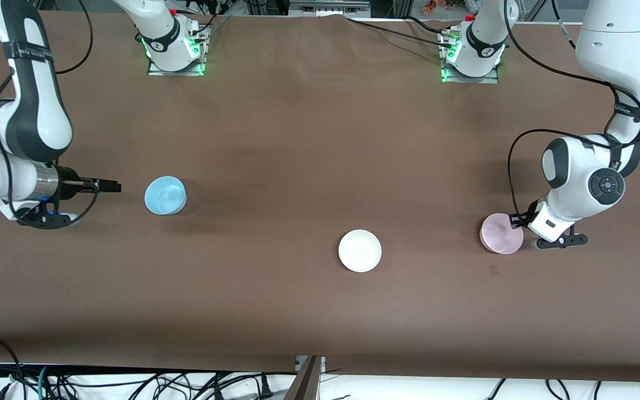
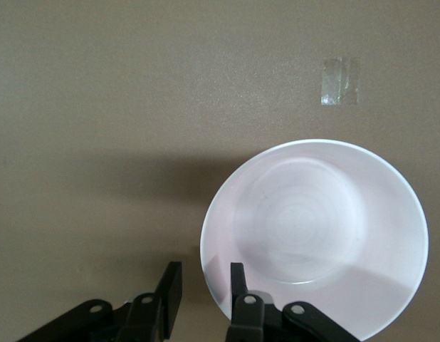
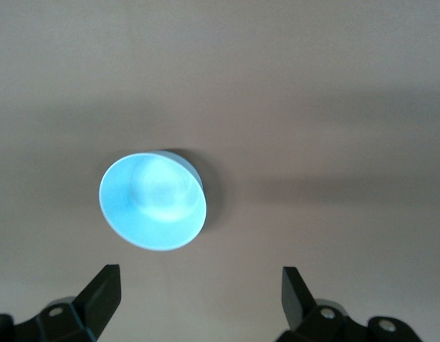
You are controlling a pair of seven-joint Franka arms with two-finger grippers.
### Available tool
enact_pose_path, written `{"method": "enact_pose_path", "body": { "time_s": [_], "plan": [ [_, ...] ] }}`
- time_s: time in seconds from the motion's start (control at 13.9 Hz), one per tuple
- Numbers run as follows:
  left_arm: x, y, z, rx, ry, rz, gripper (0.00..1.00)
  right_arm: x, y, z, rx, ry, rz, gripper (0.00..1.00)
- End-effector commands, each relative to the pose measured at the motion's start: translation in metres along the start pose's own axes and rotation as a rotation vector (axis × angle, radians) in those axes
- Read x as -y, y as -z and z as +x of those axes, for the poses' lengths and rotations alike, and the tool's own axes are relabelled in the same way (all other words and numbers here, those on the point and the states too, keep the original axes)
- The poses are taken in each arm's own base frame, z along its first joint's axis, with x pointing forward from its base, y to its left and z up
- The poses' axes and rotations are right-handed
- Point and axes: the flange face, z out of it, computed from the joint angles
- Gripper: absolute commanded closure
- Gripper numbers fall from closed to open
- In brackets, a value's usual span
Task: Stack pink and blue bowls on white bowl
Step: 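Reach the right gripper to the blue bowl rim and grasp it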
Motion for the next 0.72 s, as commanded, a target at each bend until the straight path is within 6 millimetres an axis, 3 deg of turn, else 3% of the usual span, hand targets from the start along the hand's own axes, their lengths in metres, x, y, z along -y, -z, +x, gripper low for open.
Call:
{"method": "enact_pose_path", "body": {
  "time_s": [0.0,0.14,0.36,0.5,0.65],
  "plan": [
    [0.003,0.001,0.002,-0.019,-0.02,0.004,0.83,-0.005,-0.021,-0.012,-0.05,-0.014,0.02,0.0],
    [0.003,0.0,0.002,-0.019,-0.02,0.004,0.98,-0.007,-0.038,-0.016,-0.084,-0.02,0.018,0.0],
    [0.002,0.004,0.004,-0.025,-0.021,0.004,1.0,-0.009,-0.062,-0.021,-0.128,-0.01,0.096,0.0],
    [0.0,0.022,0.006,-0.039,-0.012,0.0,1.0,-0.014,-0.078,-0.025,-0.164,-0.004,0.113,0.0],
    [-0.006,0.057,0.009,-0.033,0.016,-0.017,1.0,-0.016,-0.088,-0.025,-0.18,-0.026,0.126,0.0]
  ]
}}
